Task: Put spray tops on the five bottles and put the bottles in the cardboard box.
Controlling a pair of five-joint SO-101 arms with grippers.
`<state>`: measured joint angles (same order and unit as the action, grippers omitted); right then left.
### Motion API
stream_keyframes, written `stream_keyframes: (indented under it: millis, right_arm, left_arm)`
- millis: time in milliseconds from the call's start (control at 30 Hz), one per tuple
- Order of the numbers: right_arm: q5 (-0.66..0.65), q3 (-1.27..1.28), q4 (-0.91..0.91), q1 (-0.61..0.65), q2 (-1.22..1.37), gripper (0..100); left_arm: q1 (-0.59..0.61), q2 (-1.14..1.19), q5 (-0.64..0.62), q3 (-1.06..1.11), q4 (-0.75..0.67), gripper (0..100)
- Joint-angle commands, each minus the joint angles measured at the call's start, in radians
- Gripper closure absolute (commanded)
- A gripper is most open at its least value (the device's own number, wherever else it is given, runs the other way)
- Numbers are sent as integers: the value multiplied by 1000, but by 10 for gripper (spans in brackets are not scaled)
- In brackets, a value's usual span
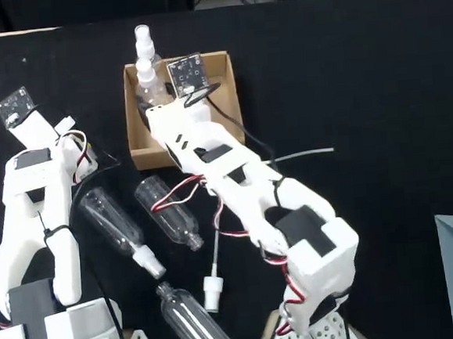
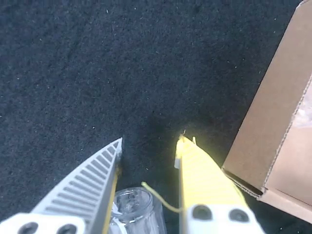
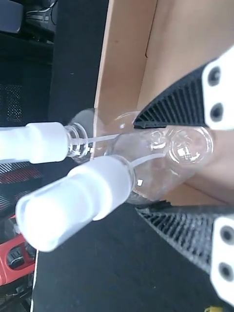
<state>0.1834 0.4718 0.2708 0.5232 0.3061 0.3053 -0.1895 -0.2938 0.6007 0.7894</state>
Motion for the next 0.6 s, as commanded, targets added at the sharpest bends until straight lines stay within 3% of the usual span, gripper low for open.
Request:
stream_keyframes:
  millis: [0, 567]
  right_arm:
    - [2, -102, 32, -31, 12, 931]
    - [2, -157, 31, -51, 87, 930]
  left_arm:
    - [8, -5, -2, -35, -15, 845]
    - [8, -5, -2, -24, -40, 845]
